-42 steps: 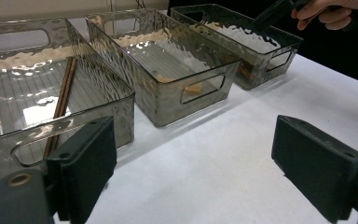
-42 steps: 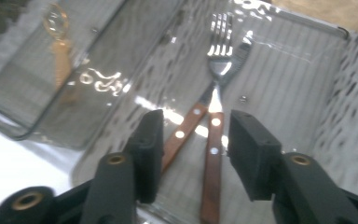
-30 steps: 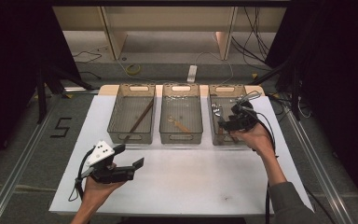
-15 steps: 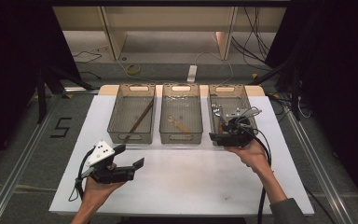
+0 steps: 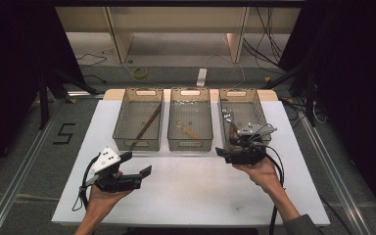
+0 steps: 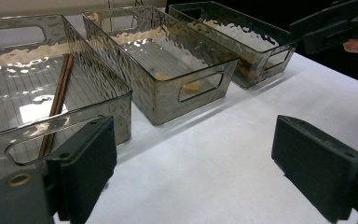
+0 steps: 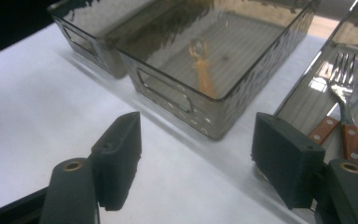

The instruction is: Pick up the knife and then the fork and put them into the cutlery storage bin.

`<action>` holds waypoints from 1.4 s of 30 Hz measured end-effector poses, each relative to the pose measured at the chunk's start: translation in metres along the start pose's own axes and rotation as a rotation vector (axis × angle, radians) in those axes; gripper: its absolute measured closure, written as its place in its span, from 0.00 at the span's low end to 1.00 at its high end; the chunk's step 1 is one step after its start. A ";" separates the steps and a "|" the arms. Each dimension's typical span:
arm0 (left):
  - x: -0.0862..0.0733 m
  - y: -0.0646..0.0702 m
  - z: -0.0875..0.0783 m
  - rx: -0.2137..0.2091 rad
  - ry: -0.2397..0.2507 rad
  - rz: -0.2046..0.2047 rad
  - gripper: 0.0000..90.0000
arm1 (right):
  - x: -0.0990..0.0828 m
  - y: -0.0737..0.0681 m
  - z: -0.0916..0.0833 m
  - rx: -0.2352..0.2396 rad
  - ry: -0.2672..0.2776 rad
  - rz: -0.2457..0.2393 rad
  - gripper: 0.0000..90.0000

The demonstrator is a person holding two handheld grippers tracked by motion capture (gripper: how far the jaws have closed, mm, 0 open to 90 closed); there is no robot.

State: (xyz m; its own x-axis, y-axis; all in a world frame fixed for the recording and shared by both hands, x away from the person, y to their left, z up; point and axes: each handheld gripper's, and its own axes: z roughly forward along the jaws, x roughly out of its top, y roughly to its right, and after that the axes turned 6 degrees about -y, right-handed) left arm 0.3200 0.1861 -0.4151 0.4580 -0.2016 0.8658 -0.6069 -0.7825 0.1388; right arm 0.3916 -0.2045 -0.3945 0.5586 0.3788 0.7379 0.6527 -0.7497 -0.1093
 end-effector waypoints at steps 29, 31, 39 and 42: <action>-0.001 -0.002 -0.002 -0.036 -0.001 -0.029 0.15 | -0.064 -0.024 -0.022 0.038 0.123 -0.014 0.32; -0.001 -0.001 -0.001 -0.038 -0.002 -0.027 0.15 | -0.068 -0.025 -0.023 0.034 0.126 -0.009 0.31; -0.001 -0.001 -0.001 -0.047 -0.010 -0.024 0.15 | -0.077 -0.022 -0.029 0.027 0.148 0.034 0.26; -0.001 -0.001 -0.001 -0.050 -0.015 -0.022 0.15 | -0.080 -0.021 -0.029 0.023 0.143 0.040 0.23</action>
State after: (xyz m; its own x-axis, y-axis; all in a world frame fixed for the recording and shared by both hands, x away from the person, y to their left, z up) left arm 0.3195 0.1874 -0.4162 0.4812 -0.1934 0.8550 -0.6277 -0.7569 0.1821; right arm 0.3184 -0.2349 -0.4315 0.5072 0.2662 0.8197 0.6434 -0.7497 -0.1546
